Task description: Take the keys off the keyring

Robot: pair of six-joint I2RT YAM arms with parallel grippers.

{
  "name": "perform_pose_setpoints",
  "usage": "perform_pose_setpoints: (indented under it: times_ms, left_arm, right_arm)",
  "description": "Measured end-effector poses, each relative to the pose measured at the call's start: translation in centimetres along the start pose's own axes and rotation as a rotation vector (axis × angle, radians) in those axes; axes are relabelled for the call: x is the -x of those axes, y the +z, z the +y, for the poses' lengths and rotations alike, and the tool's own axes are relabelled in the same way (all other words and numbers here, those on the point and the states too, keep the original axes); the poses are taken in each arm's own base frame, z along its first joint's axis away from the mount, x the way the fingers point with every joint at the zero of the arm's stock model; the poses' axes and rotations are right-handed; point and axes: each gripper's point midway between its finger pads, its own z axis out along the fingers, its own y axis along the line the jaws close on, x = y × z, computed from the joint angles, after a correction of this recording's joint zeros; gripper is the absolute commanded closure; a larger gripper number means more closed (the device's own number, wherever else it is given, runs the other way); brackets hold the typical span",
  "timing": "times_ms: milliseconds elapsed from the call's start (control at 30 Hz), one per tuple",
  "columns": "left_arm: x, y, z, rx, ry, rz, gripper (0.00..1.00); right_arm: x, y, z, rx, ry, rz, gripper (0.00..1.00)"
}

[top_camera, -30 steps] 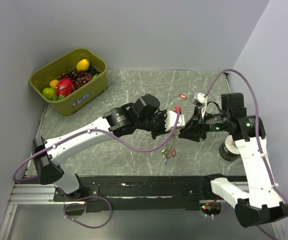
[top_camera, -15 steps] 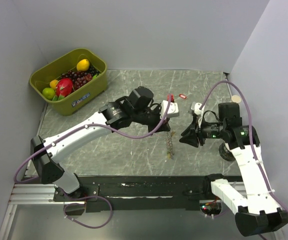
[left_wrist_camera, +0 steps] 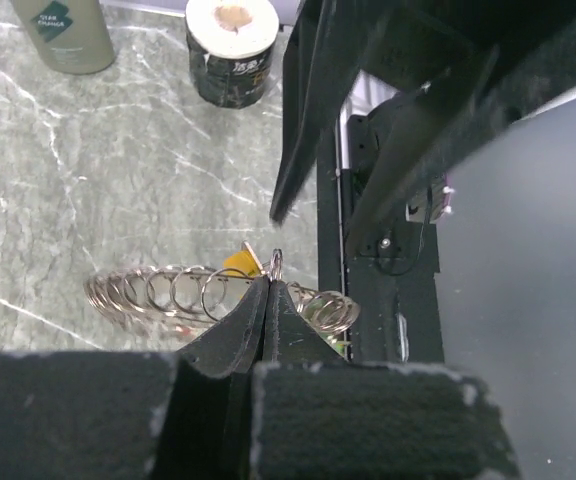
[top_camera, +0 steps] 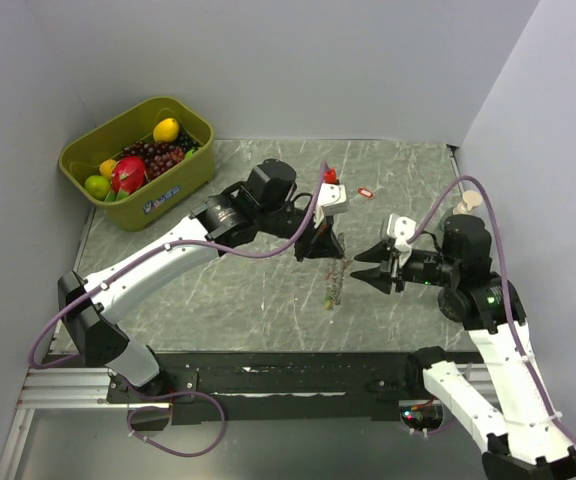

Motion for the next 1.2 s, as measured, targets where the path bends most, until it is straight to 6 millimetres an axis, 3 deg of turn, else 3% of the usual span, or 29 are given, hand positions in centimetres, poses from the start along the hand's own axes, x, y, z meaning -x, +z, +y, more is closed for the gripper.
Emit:
perform_pose_setpoints:
  times_ms: [133,533,933,1200]
  left_arm:
    - [0.6,-0.2,-0.1,-0.007,0.001,-0.014,0.99]
    - [1.6,-0.7,-0.2,-0.029,-0.013,-0.042,0.99]
    - [2.1,-1.1,0.1,-0.026,-0.025,-0.057,0.99]
    - [2.2,-1.2,0.1,-0.033,-0.026,-0.061,0.99]
  right_arm:
    - [0.5,1.3,0.4,0.03,-0.028,-0.006,0.56]
    - [-0.4,1.9,-1.8,-0.076,-0.036,0.006,0.72]
    - [0.5,2.1,-1.0,-0.033,-0.024,-0.03,0.65]
    - [2.2,1.1,-0.3,0.007,-0.019,-0.068,0.6]
